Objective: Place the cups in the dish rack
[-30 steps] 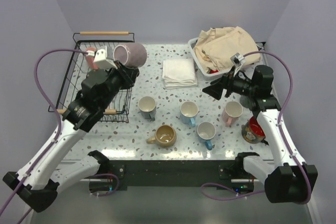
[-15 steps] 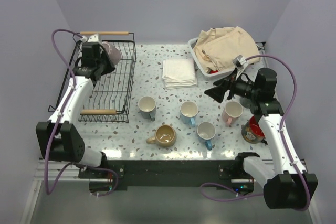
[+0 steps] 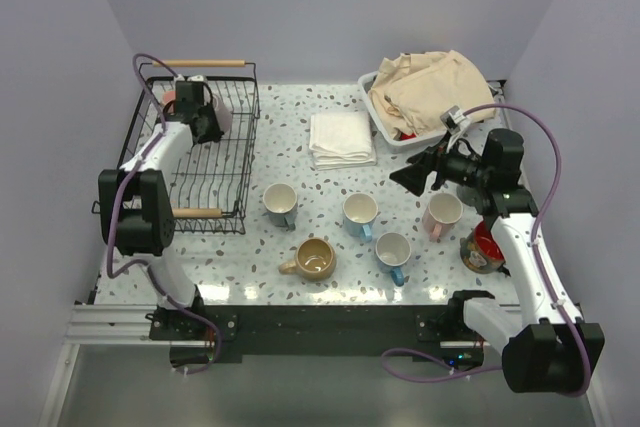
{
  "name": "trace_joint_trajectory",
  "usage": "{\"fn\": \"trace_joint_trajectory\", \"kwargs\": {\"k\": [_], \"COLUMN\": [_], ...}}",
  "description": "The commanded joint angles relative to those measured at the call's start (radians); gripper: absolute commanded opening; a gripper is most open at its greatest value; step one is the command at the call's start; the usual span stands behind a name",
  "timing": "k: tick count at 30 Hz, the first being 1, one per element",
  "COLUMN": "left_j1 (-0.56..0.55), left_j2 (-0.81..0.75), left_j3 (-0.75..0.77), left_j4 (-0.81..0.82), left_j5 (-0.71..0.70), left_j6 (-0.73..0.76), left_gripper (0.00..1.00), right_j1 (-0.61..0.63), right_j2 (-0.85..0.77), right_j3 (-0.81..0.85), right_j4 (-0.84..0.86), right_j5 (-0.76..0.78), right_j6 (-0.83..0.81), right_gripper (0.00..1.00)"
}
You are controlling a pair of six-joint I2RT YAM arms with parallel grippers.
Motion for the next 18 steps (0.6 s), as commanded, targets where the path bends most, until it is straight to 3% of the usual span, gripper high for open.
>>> {"fn": "trace_joint_trajectory", "kwargs": {"k": [1,12,18], "left_j1": [0.008,0.040,0.054], "left_j2": [0.057,0.245,0.279], "left_j3": [0.128,0.317,0.331], "left_j4": [0.123,0.088,0.071], "left_j5": [-0.077,-0.150,-0.152], "left_j6": [0.056,0.089,0.082], "left_gripper": [0.00,0.00,0.02], "right_j1": [-0.002,-0.004,-0.002], "right_j2": [0.009,0.029,0.036], "right_j3": [0.030,0.038,0.042], "right_j4": [0.003,-0.017,-0.020], "right_j5": [0.020,0.029,0.030], "right_j6": [-0.038,-0.055,-0.061], "right_gripper": [0.87,0.88,0.88]}}
